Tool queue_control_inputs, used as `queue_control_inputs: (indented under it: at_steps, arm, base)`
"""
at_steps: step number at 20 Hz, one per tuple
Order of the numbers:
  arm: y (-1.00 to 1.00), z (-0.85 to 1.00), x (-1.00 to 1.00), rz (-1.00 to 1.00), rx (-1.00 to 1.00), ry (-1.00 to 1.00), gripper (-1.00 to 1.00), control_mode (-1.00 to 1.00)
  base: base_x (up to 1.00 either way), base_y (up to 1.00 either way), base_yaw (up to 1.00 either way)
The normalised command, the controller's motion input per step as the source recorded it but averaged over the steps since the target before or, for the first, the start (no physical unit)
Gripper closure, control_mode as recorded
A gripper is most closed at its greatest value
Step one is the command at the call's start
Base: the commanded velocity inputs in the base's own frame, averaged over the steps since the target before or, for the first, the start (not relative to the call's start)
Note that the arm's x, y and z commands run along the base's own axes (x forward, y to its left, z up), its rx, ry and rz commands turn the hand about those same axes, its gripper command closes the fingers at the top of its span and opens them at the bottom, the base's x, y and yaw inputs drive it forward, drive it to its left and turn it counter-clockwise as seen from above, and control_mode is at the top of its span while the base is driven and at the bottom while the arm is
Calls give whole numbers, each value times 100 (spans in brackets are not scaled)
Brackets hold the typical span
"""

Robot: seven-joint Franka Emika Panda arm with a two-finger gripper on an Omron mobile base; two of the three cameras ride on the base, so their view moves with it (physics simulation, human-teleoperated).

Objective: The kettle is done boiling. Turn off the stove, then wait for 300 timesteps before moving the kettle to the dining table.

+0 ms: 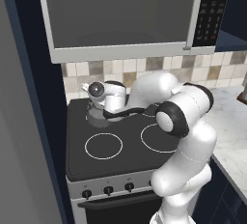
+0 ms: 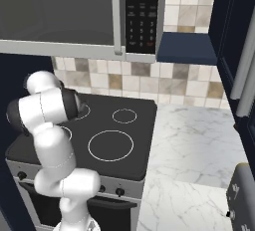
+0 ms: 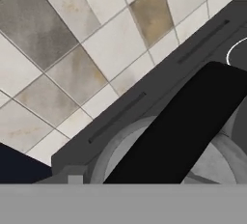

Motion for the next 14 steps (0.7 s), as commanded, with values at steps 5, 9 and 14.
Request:
queue_control_inputs:
  at_steps: [5,9,14]
  arm:
    - [0,40,-29,-8,13,4,100,-100]
    - [0,26,-34,-4,1,1,100,-100]
    - [0,34,-30,-3,0,2,100,-100]
  base:
    - [0,0,0]
    - [0,0,0]
    - [0,0,0]
